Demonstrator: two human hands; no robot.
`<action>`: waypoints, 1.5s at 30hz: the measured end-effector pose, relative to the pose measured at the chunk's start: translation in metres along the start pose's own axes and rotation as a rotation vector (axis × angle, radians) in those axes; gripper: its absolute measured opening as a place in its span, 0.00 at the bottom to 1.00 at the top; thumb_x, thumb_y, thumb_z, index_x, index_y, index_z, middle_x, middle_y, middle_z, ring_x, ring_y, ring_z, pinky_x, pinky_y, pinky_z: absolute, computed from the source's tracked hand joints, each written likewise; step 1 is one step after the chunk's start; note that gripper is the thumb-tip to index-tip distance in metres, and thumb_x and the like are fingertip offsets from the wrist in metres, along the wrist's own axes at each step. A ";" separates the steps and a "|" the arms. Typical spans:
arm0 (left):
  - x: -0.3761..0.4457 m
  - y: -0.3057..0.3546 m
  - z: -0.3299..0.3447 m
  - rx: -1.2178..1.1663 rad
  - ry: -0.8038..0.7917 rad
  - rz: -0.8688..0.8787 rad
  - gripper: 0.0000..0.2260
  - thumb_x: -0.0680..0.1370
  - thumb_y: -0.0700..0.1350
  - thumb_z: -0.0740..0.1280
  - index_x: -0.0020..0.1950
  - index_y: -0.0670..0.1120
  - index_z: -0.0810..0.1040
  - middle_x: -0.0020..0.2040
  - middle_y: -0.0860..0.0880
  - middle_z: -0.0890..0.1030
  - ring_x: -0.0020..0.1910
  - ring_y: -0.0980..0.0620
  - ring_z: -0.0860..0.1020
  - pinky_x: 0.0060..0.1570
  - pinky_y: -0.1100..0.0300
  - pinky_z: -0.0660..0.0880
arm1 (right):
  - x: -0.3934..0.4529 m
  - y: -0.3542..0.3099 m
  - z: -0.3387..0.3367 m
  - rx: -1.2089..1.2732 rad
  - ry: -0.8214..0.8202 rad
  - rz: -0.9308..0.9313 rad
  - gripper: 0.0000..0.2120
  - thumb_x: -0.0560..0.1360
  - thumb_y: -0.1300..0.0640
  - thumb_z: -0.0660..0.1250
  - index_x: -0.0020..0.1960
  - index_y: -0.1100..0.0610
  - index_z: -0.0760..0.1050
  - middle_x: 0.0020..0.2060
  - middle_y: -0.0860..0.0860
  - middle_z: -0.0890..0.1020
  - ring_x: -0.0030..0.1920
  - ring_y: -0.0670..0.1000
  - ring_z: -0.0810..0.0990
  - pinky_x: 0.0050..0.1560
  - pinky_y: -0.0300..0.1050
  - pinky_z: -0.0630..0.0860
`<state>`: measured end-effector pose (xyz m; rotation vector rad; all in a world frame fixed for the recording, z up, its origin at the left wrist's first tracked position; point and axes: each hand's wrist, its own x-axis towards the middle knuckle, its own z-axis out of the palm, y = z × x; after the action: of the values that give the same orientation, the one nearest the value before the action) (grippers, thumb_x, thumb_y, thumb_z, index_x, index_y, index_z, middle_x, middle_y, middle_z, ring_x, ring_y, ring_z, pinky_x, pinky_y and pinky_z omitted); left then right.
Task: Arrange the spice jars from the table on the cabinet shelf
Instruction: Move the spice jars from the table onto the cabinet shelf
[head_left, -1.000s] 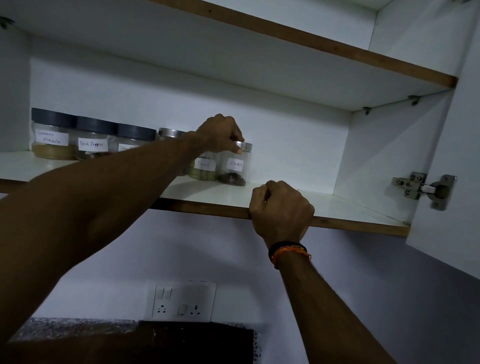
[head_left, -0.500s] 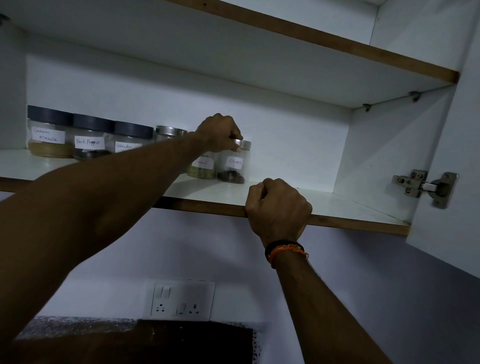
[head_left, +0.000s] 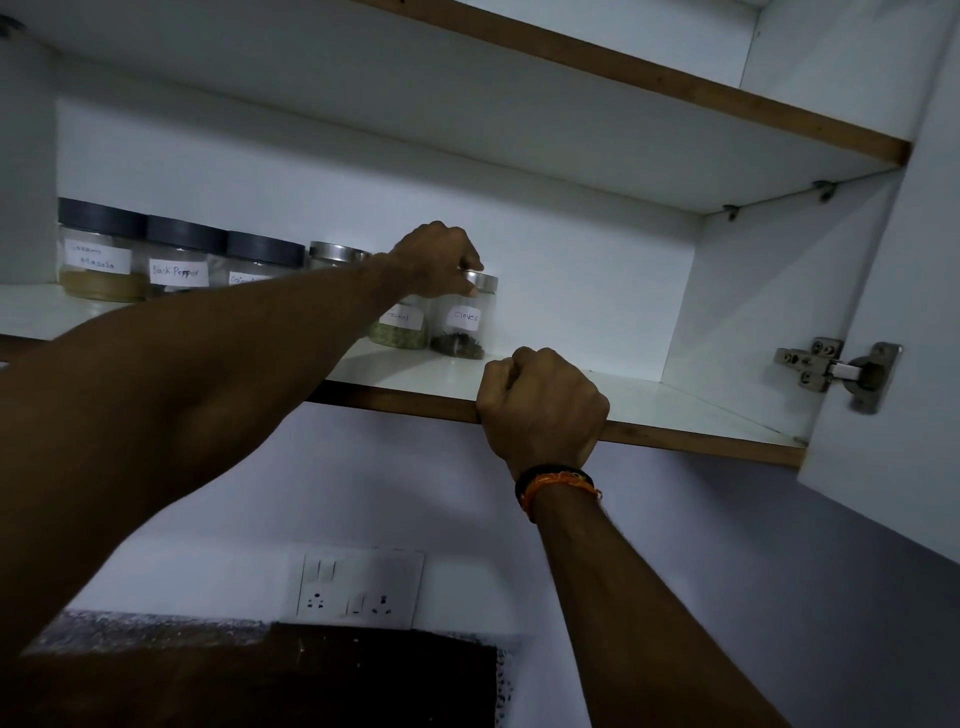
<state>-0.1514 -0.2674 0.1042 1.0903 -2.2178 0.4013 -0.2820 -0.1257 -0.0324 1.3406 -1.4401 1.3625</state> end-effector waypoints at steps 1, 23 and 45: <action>-0.002 0.001 0.000 0.006 0.007 -0.008 0.22 0.76 0.50 0.73 0.68 0.43 0.79 0.67 0.44 0.80 0.66 0.43 0.76 0.65 0.50 0.72 | 0.001 0.000 -0.001 -0.001 -0.011 0.002 0.16 0.72 0.51 0.59 0.27 0.53 0.64 0.22 0.47 0.66 0.23 0.48 0.65 0.30 0.37 0.55; -0.202 0.057 -0.052 -0.094 -0.177 -0.042 0.22 0.82 0.55 0.64 0.72 0.46 0.73 0.71 0.46 0.76 0.69 0.47 0.73 0.62 0.59 0.65 | -0.032 0.005 -0.044 -0.089 -0.326 -0.210 0.19 0.84 0.50 0.51 0.51 0.54 0.80 0.45 0.52 0.84 0.46 0.55 0.79 0.54 0.53 0.67; -0.489 0.132 0.135 -0.467 -0.554 -0.087 0.20 0.78 0.46 0.69 0.69 0.45 0.75 0.67 0.45 0.76 0.66 0.47 0.73 0.67 0.54 0.67 | -0.338 0.038 -0.168 -0.077 -1.145 0.229 0.16 0.75 0.62 0.64 0.63 0.59 0.79 0.61 0.58 0.78 0.59 0.60 0.77 0.61 0.53 0.72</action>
<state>-0.0844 0.0377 -0.3173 1.1160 -2.5280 -0.4990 -0.2794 0.1008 -0.3370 2.0824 -2.3798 0.5760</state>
